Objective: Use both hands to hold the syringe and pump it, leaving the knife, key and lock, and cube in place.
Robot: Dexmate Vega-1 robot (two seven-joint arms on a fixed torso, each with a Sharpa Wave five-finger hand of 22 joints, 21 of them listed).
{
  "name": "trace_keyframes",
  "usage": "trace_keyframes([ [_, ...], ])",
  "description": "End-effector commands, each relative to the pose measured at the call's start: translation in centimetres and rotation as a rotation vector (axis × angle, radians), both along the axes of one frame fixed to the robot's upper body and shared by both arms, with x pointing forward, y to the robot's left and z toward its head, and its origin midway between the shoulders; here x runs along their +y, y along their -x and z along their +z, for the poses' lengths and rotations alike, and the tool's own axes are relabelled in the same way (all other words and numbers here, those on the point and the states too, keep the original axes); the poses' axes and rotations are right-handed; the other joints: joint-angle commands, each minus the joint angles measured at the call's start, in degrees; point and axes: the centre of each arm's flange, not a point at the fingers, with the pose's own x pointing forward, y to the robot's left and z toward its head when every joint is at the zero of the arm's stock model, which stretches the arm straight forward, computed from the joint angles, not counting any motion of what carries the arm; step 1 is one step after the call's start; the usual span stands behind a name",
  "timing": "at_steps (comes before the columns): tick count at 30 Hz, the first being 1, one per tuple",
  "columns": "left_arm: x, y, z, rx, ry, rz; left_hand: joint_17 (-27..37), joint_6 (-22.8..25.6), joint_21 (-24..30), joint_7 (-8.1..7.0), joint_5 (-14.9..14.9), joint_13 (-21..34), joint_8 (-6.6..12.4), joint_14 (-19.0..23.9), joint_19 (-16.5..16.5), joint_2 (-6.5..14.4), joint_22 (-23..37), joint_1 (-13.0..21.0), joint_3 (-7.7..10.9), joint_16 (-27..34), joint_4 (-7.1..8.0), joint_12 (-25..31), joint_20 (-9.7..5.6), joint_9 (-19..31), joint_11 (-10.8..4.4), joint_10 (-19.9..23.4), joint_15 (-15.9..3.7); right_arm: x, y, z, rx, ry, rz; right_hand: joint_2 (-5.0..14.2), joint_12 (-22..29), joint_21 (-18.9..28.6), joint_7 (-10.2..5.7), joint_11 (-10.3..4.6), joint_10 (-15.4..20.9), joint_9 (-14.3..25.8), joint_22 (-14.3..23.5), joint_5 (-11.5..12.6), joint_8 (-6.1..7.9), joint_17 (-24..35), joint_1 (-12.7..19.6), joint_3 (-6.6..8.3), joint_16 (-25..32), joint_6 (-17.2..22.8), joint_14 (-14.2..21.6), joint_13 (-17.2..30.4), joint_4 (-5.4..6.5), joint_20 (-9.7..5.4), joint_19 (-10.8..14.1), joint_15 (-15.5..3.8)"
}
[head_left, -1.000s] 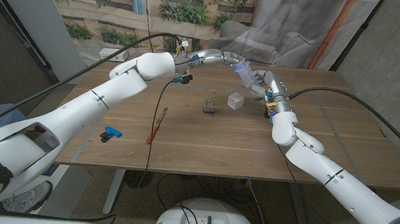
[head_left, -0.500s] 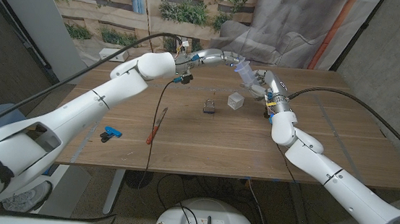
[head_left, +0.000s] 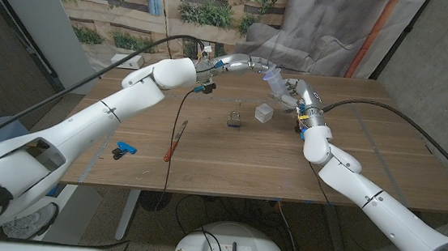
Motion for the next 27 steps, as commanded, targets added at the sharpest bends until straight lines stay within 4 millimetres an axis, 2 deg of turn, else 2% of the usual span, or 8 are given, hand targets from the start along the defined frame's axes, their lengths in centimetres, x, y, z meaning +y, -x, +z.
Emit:
trace_keyframes([
  [1,1.6,1.0,1.2,-0.078,0.033,0.063,-0.2,0.1,0.3,-0.32,0.0,0.1,-0.05,-0.2,0.0,3.9,0.2,-0.2,0.13,0.0,0.16,0.0,-2.62,0.2,0.26,0.1,-0.50,-0.2,0.0,-0.4,0.007,-0.021,0.024,11.60,0.1,0.3,-3.76,-1.12,1.3,0.1,0.2,0.3,0.42,0.2,2.0,0.78,0.0,4.2,0.8,0.1,0.82,-4.46,0.6,-4.56],
  [12,2.7,1.3,1.8,-0.106,0.058,0.097,-0.2,0.2,0.3,-0.39,0.0,0.1,-0.03,-0.2,0.0,3.9,0.2,-0.1,0.18,0.1,0.13,0.1,-2.66,0.2,0.22,0.2,-0.51,-0.4,0.1,-0.5,0.022,-0.015,0.026,11.58,0.0,0.4,-3.69,-1.17,1.1,0.1,0.1,0.3,0.26,0.1,1.6,0.78,-0.3,4.2,0.6,0.1,0.94,-4.51,0.5,-4.58],
  [27,5.9,0.8,1.6,-0.086,0.237,0.160,-0.3,0.4,0.3,-0.35,0.0,0.1,0.03,-0.1,0.0,3.7,0.2,0.0,0.22,0.1,-0.07,0.1,-2.67,0.2,0.47,0.3,-0.31,-1.0,0.7,0.0,0.049,0.071,-0.004,11.36,-0.1,0.4,-3.73,-0.93,0.8,0.1,0.1,0.3,0.01,0.2,1.1,0.68,-0.5,4.1,0.4,0.1,0.99,-4.53,0.2,-4.43],
])
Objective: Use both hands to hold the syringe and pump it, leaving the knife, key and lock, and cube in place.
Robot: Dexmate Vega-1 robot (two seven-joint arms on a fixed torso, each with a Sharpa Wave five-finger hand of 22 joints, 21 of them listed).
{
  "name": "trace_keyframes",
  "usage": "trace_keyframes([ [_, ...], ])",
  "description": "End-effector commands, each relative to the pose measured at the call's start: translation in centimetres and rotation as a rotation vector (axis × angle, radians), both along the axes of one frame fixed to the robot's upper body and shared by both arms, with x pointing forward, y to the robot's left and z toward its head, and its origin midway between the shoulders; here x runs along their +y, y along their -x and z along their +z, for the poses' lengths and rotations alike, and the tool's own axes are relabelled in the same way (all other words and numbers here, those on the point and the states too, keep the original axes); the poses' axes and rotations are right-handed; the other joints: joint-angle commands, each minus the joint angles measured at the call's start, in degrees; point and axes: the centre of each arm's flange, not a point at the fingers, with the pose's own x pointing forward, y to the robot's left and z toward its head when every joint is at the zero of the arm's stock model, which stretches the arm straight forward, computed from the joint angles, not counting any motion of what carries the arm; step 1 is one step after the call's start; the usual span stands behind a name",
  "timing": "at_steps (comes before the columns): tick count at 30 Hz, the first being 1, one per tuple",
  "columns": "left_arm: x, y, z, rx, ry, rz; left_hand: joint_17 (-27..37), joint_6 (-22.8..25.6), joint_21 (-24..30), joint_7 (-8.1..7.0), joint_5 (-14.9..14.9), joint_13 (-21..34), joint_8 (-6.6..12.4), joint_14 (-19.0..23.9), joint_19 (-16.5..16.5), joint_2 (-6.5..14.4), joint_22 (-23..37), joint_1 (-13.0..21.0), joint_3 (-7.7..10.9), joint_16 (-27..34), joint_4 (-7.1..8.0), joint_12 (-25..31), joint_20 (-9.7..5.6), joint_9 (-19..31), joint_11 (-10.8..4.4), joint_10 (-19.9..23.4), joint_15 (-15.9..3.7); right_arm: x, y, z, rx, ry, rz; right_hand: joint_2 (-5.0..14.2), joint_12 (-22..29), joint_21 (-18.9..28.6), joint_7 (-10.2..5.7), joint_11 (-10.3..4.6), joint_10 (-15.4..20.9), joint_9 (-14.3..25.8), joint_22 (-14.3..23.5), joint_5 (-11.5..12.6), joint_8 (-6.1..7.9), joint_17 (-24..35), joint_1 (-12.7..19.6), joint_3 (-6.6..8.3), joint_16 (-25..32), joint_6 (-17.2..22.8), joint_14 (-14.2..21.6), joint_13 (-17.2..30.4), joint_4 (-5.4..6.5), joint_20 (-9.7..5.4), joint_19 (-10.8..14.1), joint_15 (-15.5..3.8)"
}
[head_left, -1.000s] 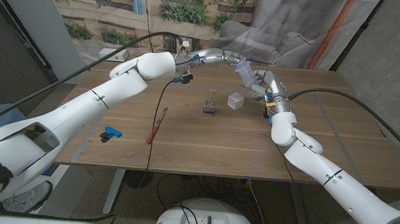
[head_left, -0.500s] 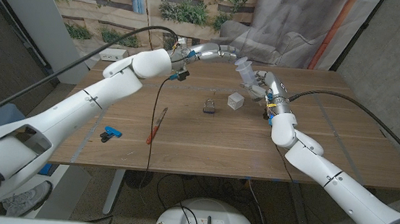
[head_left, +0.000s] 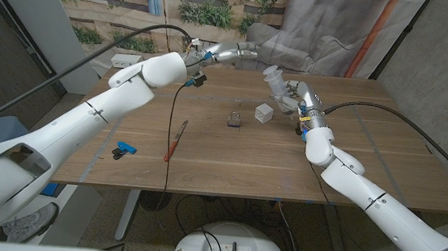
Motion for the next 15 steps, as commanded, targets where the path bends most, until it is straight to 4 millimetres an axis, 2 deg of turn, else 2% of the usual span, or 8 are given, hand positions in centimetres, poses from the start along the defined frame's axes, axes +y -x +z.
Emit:
trace_keyframes([
  [1,2.7,-0.2,-0.2,0.003,0.144,0.049,0.2,0.4,0.3,-0.36,0.0,0.1,0.03,0.0,0.0,3.7,0.2,0.0,0.23,0.1,-0.08,0.2,-2.61,0.2,0.41,0.3,-0.46,-0.6,0.7,0.4,0.015,0.080,-0.022,11.32,-0.1,0.4,-3.76,-0.94,0.8,0.1,0.1,0.4,-0.15,0.2,1.0,0.68,-0.1,4.1,0.4,0.1,0.96,-4.54,0.2,-4.40],
  [8,4.0,-0.5,-1.1,0.039,0.267,0.027,0.1,0.3,0.3,-0.42,0.0,0.1,0.02,-0.1,0.1,3.5,0.1,0.2,0.24,0.0,-0.43,0.1,-2.64,0.2,0.48,0.3,-0.41,-0.7,1.1,0.6,0.025,0.154,-0.043,11.00,-0.2,0.3,-3.83,-0.85,0.6,0.1,0.1,0.3,-0.32,0.1,0.5,0.44,-0.3,3.8,0.1,0.1,1.07,-4.50,0.0,-4.36],
  [15,5.4,-1.3,-3.2,0.090,0.416,0.012,0.1,0.4,0.4,-0.33,0.0,0.1,0.03,-0.2,0.2,3.5,0.1,0.3,0.33,0.0,-0.70,0.1,-2.62,0.2,0.70,0.1,-0.09,-0.3,1.5,0.8,0.028,0.260,-0.079,10.94,-0.2,0.3,-3.99,-1.09,0.5,0.1,0.0,0.3,-0.50,0.1,0.3,0.41,-0.5,3.6,-0.1,0.1,1.06,-4.51,-0.1,-4.39],
])
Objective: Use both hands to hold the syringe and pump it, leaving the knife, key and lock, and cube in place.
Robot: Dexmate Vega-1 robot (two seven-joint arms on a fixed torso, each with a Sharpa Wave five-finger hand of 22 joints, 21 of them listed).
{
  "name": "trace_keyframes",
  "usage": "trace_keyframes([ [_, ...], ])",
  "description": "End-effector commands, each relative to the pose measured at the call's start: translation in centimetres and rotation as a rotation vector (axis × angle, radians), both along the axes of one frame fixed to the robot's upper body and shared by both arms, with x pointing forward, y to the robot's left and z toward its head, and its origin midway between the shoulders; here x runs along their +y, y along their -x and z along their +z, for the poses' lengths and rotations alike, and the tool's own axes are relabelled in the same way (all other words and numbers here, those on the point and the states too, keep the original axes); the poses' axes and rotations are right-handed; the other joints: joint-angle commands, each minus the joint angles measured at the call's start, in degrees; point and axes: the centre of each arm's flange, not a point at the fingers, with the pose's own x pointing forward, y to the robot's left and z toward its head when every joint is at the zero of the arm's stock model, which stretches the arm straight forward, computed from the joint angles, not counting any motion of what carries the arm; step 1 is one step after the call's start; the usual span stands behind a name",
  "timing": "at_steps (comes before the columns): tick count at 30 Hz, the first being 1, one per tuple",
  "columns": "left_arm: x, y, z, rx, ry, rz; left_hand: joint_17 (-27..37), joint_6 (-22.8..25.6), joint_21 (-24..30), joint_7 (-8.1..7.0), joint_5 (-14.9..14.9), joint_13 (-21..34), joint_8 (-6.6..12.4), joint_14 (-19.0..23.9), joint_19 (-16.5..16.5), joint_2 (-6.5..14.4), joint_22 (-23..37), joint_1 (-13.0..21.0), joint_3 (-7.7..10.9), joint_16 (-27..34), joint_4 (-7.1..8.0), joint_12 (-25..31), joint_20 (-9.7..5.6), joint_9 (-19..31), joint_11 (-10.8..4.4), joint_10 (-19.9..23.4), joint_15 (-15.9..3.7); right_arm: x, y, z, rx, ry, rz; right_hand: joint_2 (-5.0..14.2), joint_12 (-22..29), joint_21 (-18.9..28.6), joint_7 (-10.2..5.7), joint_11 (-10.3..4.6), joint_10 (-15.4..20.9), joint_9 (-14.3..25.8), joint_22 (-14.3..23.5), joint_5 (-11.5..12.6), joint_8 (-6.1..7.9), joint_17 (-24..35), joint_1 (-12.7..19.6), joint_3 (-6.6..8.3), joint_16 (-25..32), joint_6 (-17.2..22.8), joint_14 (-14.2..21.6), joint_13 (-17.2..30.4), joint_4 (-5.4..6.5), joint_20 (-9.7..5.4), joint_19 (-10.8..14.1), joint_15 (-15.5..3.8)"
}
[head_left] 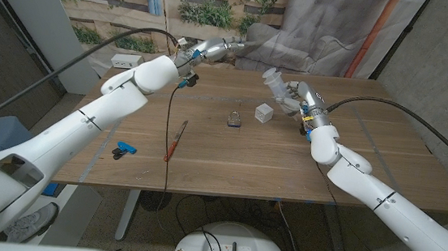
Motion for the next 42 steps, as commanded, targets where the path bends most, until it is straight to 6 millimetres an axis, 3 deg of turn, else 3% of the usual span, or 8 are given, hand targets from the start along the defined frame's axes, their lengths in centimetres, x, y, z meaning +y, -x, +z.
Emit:
trace_keyframes([
  [1,2.5,-1.0,-2.5,0.061,0.233,-0.015,0.1,0.3,0.4,-0.20,0.0,0.1,0.01,-0.2,0.2,3.5,0.1,0.3,0.12,-0.1,-0.49,0.0,-2.63,0.2,0.49,0.1,-0.06,0.3,0.8,0.3,0.008,0.150,-0.040,10.94,-0.2,0.3,-3.98,-1.10,0.5,0.1,0.2,0.3,-0.15,0.1,0.3,0.55,-0.3,3.6,-0.1,0.1,0.93,-4.52,-0.1,-4.38],
  [11,4.3,-1.7,-4.9,0.063,0.420,-0.054,0.1,0.1,0.4,-0.22,0.0,0.1,-0.04,-0.4,0.2,3.5,0.1,0.5,0.24,-0.1,-0.85,0.0,-2.56,0.2,0.74,-0.2,0.14,0.9,1.0,0.1,0.016,0.253,-0.066,10.92,-0.2,0.2,-3.93,-1.39,0.3,0.1,0.1,0.4,-0.25,0.1,0.5,0.68,-0.5,3.7,-0.5,0.1,0.68,-4.57,-0.5,-4.62],
  [22,5.5,-3.0,-9.1,0.119,0.608,-0.040,0.1,-0.8,0.3,-0.42,0.0,0.1,-0.32,-1.2,0.0,3.4,0.2,0.7,0.35,-0.3,-1.31,-0.2,-2.22,0.2,0.86,-0.9,0.39,1.9,1.2,-0.3,0.000,0.450,-0.110,10.76,-0.3,0.1,-4.17,-1.66,-0.1,0.1,0.1,0.4,-0.33,0.2,0.9,0.82,-0.8,3.8,-1.0,0.1,0.27,-4.56,-0.9,-4.77],
  [31,6.5,-3.8,-11.4,0.162,0.665,-0.005,0.1,-1.9,0.2,-0.57,-0.1,0.1,-0.53,-1.6,-0.3,3.3,0.2,0.7,0.40,-0.2,-1.70,-0.4,-1.40,0.2,1.07,-1.9,0.70,2.4,1.0,-0.4,0.006,0.549,-0.124,10.71,-0.3,0.1,-4.44,-1.74,-0.1,0.2,0.1,0.4,-0.41,0.3,0.9,0.80,-0.9,3.8,-1.2,0.1,0.22,-4.52,-1.1,-4.70],
  [42,7.6,-4.9,-14.3,0.198,0.760,0.039,0.1,-2.8,0.2,-0.42,-0.1,0.1,-0.59,-2.1,-0.6,3.3,0.2,0.7,0.41,-0.3,-2.04,-0.4,-1.47,0.2,0.92,-2.9,0.98,2.9,0.6,-0.4,0.052,0.618,-0.097,10.66,-0.4,0.0,-4.53,-1.89,-0.4,0.2,0.1,0.5,-0.53,0.4,1.1,0.85,-1.0,3.7,-1.5,0.1,0.08,-4.53,-1.5,-4.85],
])
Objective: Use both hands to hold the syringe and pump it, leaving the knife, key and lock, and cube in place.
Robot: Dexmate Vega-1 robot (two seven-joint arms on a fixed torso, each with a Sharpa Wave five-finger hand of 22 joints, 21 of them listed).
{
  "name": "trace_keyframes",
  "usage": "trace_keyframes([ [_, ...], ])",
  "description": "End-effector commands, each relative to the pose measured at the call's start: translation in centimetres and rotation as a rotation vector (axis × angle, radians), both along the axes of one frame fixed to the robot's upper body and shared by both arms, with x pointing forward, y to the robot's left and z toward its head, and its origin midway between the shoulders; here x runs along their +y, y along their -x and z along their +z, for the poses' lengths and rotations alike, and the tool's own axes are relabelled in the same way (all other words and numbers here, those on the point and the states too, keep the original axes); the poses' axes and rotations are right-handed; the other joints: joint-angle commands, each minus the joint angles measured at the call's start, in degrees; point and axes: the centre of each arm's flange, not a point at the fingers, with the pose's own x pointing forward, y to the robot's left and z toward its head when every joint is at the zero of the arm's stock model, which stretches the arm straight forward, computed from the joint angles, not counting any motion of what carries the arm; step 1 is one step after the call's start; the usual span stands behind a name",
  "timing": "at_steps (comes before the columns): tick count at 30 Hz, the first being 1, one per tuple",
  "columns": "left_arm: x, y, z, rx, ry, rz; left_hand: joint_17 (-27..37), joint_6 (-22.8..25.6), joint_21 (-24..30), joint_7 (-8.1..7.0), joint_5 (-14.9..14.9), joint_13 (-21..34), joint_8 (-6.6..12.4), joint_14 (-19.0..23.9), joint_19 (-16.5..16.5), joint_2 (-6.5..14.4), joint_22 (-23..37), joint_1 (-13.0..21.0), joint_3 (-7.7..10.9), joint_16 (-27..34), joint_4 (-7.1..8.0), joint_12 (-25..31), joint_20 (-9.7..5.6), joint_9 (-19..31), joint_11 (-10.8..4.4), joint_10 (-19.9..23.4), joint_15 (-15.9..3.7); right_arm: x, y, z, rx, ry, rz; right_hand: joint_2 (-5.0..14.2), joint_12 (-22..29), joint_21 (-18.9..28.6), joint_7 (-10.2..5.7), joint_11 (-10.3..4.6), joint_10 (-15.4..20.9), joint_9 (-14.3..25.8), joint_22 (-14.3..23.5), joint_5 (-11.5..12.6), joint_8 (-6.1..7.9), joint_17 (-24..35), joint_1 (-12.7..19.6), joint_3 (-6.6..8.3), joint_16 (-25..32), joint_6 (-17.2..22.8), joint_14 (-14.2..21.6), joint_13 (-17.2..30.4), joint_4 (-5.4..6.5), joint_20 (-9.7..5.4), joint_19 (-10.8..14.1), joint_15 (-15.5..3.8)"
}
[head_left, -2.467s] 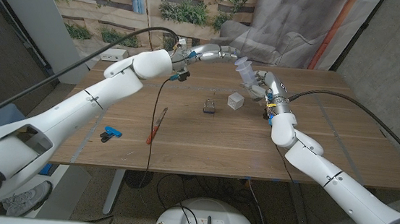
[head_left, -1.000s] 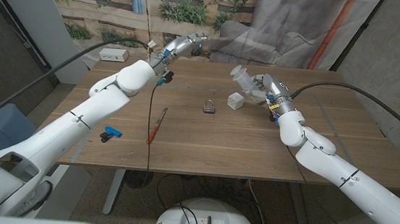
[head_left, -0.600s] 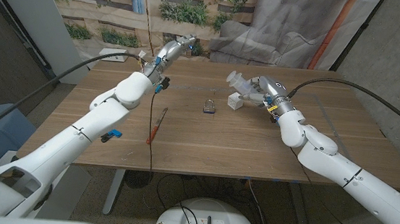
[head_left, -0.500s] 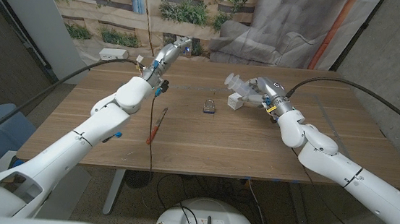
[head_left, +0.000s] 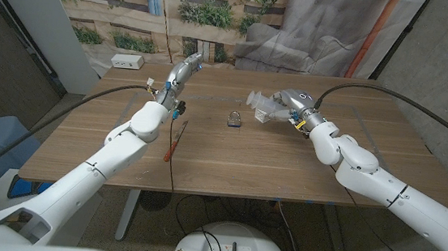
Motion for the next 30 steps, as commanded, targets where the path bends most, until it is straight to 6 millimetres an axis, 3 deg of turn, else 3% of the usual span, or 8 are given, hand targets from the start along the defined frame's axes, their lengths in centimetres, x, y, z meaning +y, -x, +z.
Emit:
trace_keyframes([
  [1,1.5,-1.1,-3.6,0.068,0.098,0.037,0.1,-0.4,0.2,0.24,-0.1,0.1,-0.29,-0.3,-0.3,3.4,0.2,0.6,0.11,-0.3,-0.50,0.0,-1.77,0.2,0.08,-0.1,0.32,0.4,-0.5,-0.2,0.053,0.095,-0.002,10.63,0.0,-0.1,-4.36,-0.90,0.6,0.2,0.1,0.5,0.07,0.3,1.1,0.65,-0.1,3.9,-0.3,0.1,0.27,-4.82,-0.4,-5.20],
  [18,3.1,-2.3,-7.2,0.065,0.234,0.092,0.1,-0.6,0.1,0.21,-0.2,0.1,-0.10,-0.9,-0.7,3.4,0.2,0.7,0.18,-0.3,-0.92,0.2,-1.85,0.2,0.17,-0.4,0.46,1.2,-0.9,-1.6,0.176,0.186,0.002,10.56,-0.1,-0.2,-4.75,-0.88,0.1,0.2,0.1,0.5,-0.38,0.6,1.4,0.66,-0.2,3.1,-0.7,0.2,0.14,-4.80,-0.8,-5.28],
  [30,3.5,-4.8,-8.4,0.123,0.232,0.049,0.1,-0.7,0.2,0.15,-0.2,0.1,-0.01,-1.0,-0.8,3.4,0.2,0.6,0.14,-0.2,-1.09,0.3,-1.81,0.2,0.05,-0.5,0.40,1.8,-1.5,-2.6,0.174,0.208,-0.026,10.51,0.0,-0.2,-4.79,-1.09,0.1,0.3,0.1,0.5,-0.47,0.8,1.2,0.49,-0.1,3.1,-0.8,0.2,0.32,-4.73,-0.9,-5.15],
])
